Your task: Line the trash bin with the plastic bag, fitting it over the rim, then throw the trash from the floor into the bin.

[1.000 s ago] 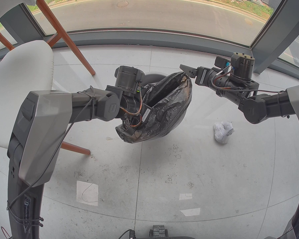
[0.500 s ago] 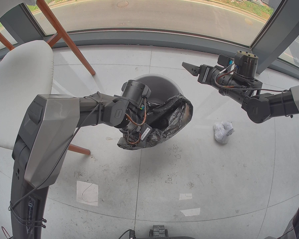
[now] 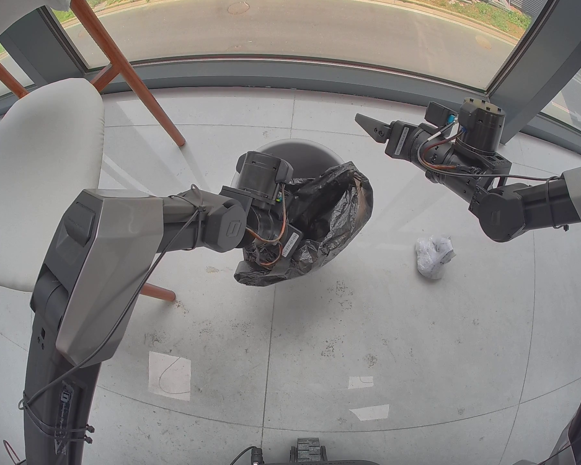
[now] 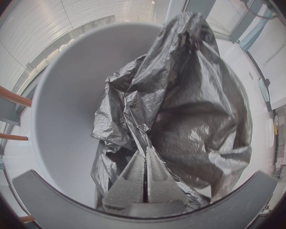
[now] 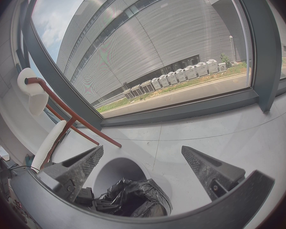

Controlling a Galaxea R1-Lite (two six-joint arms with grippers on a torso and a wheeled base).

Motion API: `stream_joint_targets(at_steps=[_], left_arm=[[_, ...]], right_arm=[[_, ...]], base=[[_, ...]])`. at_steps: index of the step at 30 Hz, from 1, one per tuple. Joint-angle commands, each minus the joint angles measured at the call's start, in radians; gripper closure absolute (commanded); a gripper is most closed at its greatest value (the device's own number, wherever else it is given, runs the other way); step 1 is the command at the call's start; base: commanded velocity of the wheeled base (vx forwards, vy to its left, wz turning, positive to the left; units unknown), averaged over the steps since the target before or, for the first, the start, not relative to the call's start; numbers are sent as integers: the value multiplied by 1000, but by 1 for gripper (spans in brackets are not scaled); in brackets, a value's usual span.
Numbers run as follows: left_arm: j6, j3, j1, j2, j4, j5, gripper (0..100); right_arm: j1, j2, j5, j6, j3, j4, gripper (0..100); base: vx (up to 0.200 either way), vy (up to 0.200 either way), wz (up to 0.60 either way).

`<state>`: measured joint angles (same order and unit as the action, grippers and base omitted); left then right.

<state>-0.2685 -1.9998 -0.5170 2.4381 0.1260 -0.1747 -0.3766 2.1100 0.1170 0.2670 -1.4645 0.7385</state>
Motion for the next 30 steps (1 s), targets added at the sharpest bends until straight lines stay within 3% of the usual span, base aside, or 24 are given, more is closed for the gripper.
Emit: stream_joint_targets(at_steps=[1, 24, 30], left_arm=[[-1, 0, 2, -5, -37, 1, 100], [-38, 0, 3, -142, -131, 14, 100], [-46, 0, 61, -162, -121, 57, 100]], right_arm=[[-1, -5, -2, 0, 12, 1, 0], [-13, -51, -10, -2, 64, 1, 0], [-13, -68, -10, -3, 102, 35, 0]], base=[[0, 0, 0], [0, 0, 0], [0, 0, 0]])
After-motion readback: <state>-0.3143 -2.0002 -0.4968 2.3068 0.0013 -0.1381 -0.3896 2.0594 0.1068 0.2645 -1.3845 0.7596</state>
